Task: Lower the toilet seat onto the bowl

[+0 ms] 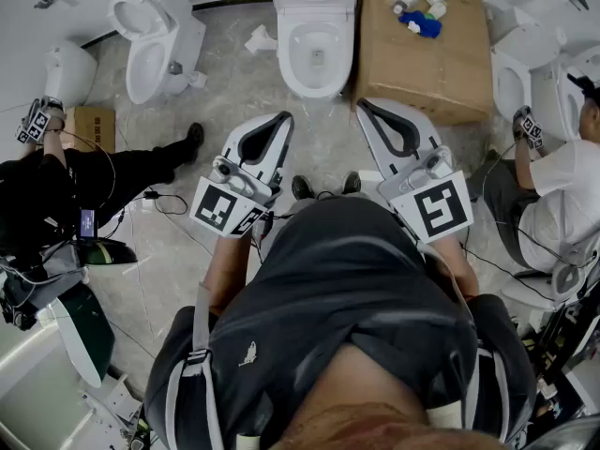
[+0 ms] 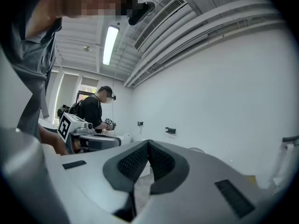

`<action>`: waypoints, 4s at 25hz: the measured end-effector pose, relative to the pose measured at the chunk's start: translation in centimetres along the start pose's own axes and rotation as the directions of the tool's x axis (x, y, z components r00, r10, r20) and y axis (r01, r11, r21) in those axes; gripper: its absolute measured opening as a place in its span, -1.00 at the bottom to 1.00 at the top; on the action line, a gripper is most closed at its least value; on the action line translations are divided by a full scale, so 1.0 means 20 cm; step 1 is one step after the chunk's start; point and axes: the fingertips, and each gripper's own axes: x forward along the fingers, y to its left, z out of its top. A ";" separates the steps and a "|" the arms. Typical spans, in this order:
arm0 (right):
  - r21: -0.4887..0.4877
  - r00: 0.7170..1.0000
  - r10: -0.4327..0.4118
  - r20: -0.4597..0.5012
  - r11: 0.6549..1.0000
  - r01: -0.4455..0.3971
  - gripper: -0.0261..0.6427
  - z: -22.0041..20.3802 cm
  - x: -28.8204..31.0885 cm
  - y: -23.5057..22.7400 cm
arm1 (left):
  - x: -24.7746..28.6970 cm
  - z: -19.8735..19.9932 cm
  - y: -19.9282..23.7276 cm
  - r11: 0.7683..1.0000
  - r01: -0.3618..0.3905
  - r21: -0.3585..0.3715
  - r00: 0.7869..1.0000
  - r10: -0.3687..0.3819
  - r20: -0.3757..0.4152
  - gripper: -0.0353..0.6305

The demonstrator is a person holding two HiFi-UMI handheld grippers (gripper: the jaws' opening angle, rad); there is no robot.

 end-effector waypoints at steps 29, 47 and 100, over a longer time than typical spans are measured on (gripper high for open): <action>0.103 0.995 0.084 0.050 0.991 -0.089 -0.90 -0.12 -0.19 -0.33 | 0.29 -0.09 -0.21 0.996 -0.094 0.005 0.995 0.094 -0.037 -0.88; 0.102 1.000 0.014 0.016 0.995 -0.015 -0.90 -0.11 0.09 -0.34 | 0.32 -0.12 0.12 0.999 -0.022 -0.047 0.999 0.020 -0.030 -0.88; 0.106 0.994 0.108 -0.037 0.989 -0.103 -0.90 -0.23 0.84 -0.97 | 0.97 -0.15 0.83 0.988 -0.099 -0.116 0.995 0.097 -0.017 -0.88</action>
